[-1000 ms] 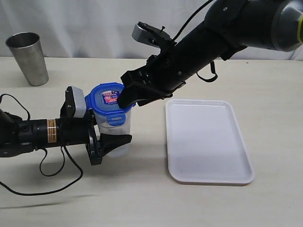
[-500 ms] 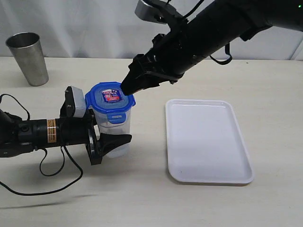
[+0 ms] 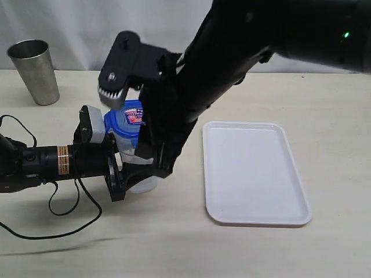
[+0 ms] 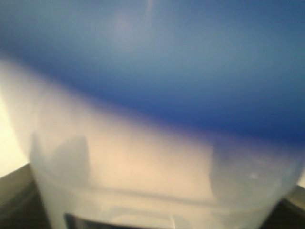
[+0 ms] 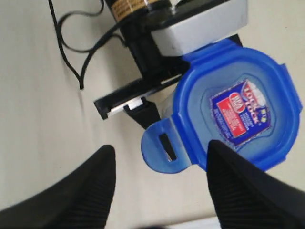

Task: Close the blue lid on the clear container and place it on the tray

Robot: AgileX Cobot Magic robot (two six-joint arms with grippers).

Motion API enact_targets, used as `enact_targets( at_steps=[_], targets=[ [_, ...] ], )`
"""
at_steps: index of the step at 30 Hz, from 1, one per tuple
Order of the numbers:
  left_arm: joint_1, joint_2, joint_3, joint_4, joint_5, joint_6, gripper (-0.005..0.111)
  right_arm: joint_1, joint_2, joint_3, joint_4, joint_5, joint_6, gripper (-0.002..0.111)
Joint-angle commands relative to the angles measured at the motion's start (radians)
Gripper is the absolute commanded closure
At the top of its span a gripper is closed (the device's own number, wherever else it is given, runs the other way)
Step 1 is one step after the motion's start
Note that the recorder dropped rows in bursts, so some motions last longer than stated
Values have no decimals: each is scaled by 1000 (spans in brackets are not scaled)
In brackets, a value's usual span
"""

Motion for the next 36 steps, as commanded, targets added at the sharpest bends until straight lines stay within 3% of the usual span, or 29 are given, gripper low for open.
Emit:
enact_targets(
  at_steps=[1, 5, 11, 36],
  targets=[
    [-3, -7, -5, -17, -22, -6, 107, 57, 4, 25, -234, -66, 117, 54],
    [-3, -7, -5, -17, -22, -6, 107, 64, 4, 27, -262, -117, 133, 56],
    [-3, -7, -5, -9, -22, -6, 107, 64, 4, 27, -266, -127, 57, 74],
    [-3, -7, -5, -8, -22, -6, 107, 64, 214, 27, -319, -117, -40, 70]
  ],
)
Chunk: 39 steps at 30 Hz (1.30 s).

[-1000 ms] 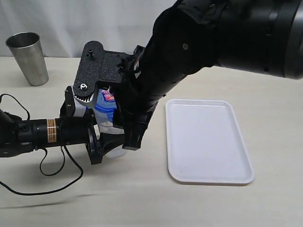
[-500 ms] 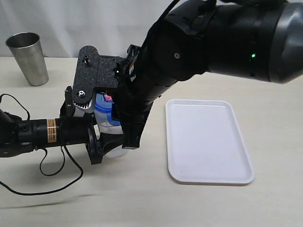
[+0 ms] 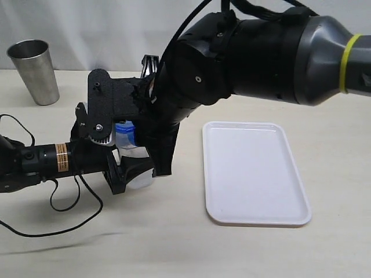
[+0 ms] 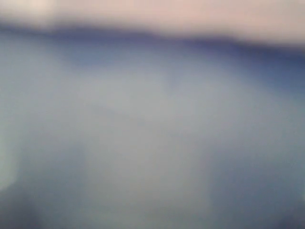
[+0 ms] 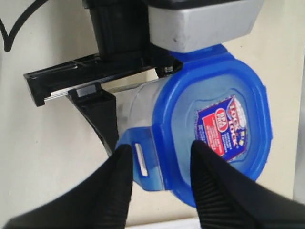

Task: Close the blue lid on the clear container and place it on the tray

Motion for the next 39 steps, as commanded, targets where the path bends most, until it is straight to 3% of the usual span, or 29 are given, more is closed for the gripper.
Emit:
enact_targets(
  at_steps=[1, 20, 25, 32, 39],
  targets=[
    [-5, -7, -3, 44, -38, 23, 107, 1, 86, 26, 11, 37, -5, 70],
    [-5, -7, -3, 54, -38, 23, 107, 1, 117, 26, 7, -56, 40, 78],
    [-5, -7, -3, 54, -38, 20, 107, 4, 134, 26, -79, -58, 101, 78],
    [-5, -7, -3, 56, -38, 18, 107, 70, 187, 26, -367, -58, 328, 78],
    [-5, -7, -3, 56, -38, 18, 107, 79, 181, 26, -399, -46, 362, 79]
  ],
)
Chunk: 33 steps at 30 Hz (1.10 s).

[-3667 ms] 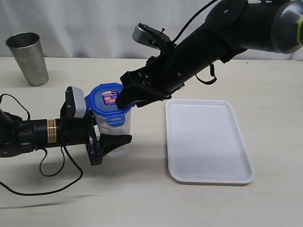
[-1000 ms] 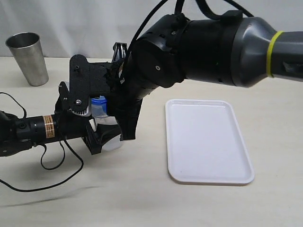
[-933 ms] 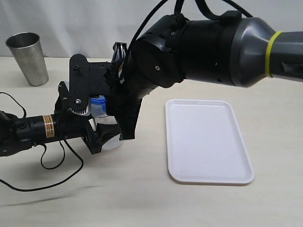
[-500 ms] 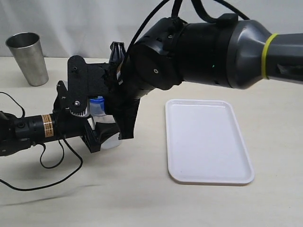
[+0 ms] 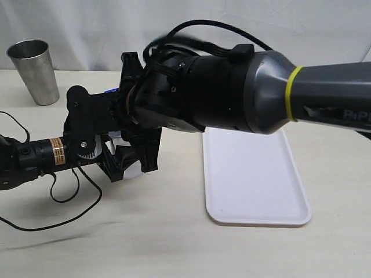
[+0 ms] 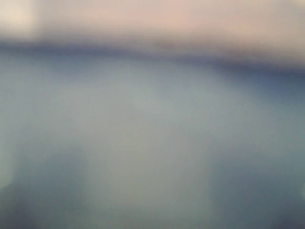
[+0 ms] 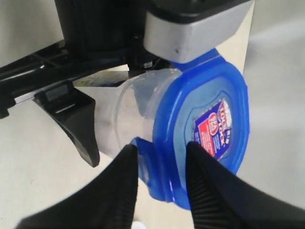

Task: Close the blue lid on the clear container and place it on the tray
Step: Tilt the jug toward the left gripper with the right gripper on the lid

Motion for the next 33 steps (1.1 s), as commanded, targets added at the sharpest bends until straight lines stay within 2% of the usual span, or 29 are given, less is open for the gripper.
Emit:
enact_targets(
  at_steps=[1, 6, 13, 17, 23, 27, 30, 33],
  targets=[
    [-24, -7, 4, 136, -67, 26, 107, -5, 82, 36, 82, 59, 34, 79],
    [-24, -7, 4, 134, -67, 109, 107, -5, 11, 36, 145, 59, 34, 78],
    [-24, -7, 4, 134, -67, 167, 107, -5, -126, 36, 255, 87, 34, 62],
    [-24, -7, 4, 146, -67, 223, 107, -5, -197, 36, 266, 87, 72, 60],
    [-24, -7, 4, 242, -67, 457, 107, -5, -287, 36, 266, 58, 256, 61],
    [-24, -7, 4, 250, -67, 470, 107, -5, -304, 36, 276, 70, 326, 62],
    [-24, -7, 4, 282, -67, 525, 107, -5, -301, 36, 320, 136, 228, 64],
    [-24, -7, 4, 303, -67, 571, 107, -18, -285, 36, 445, 235, 78, 64]
  ],
)
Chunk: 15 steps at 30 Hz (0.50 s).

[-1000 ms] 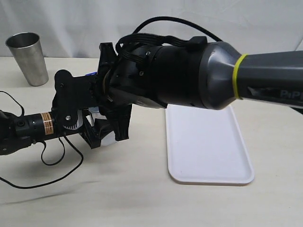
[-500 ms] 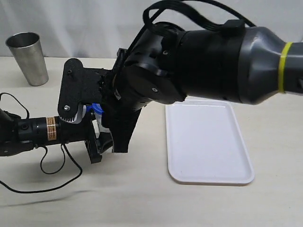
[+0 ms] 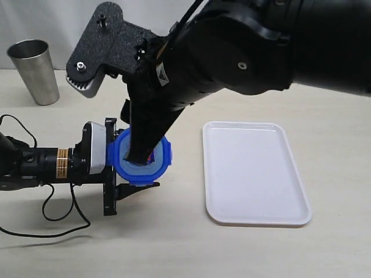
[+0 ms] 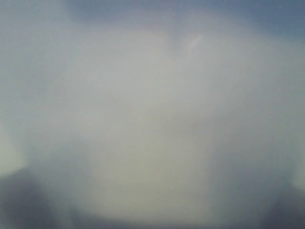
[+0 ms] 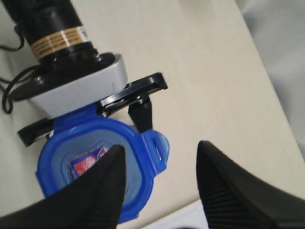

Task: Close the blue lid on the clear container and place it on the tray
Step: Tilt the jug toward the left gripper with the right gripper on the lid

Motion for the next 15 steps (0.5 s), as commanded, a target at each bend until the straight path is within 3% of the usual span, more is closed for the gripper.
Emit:
enact_targets(
  at_steps=[1, 8, 15],
  targets=[
    [-2, -7, 4, 43, 1, 65, 107, -28, 20, -1, 178, 143, -199, 64],
    [-2, -7, 4, 74, 1, 84, 107, -106, 49, -1, 300, 176, -390, 64],
    [-2, -7, 4, 84, 1, 110, 107, -108, 49, -3, 326, 114, -422, 64]
  ],
)
